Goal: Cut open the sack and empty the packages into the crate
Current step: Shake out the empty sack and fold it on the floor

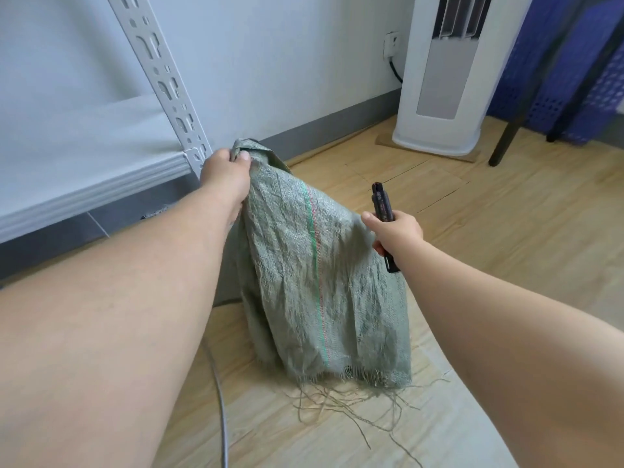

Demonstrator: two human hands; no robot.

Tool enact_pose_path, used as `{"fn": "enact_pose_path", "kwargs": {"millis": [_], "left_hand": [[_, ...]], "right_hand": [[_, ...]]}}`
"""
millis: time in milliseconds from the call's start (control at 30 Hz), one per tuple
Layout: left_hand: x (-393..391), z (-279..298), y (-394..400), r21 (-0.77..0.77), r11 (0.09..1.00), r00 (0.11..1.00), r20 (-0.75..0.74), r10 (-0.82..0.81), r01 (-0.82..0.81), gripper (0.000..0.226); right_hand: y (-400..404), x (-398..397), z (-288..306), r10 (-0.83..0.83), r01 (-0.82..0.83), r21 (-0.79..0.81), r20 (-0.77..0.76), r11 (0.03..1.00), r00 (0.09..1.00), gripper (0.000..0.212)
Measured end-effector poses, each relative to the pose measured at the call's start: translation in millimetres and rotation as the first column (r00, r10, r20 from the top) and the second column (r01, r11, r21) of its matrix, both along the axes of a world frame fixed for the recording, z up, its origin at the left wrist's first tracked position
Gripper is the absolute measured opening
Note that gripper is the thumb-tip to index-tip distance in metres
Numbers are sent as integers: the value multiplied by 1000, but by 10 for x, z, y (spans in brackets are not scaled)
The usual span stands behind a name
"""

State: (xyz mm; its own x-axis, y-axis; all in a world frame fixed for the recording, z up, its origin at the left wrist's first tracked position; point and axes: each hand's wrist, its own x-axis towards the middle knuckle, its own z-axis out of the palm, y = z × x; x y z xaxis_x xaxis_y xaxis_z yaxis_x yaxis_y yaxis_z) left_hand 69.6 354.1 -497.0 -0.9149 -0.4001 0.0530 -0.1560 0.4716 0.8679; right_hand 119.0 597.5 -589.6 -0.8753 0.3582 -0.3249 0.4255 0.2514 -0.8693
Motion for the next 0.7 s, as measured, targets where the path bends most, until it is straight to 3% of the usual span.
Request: {"fn": "enact_pose_path", "kwargs": {"millis": [100,300,533,700], "left_hand": [[-32,5,-26,139,989,999,-27,47,-43,27],[-15,151,-210,428,900,996,3,88,-81,20],[-18,116,-305,606,795,999,43,-8,-20,19],[-45,141,-464,623,781,999,14,41,-41,21]], "right_hand": [[-39,-36,-47,-30,29,25,25,999,999,39],[105,-64,-168,-339,339,29,159,941,927,61],[90,13,-153,-317,337,-122,156,934,935,55],[124,-80,-104,-299,351,-217,237,911,924,72]]}}
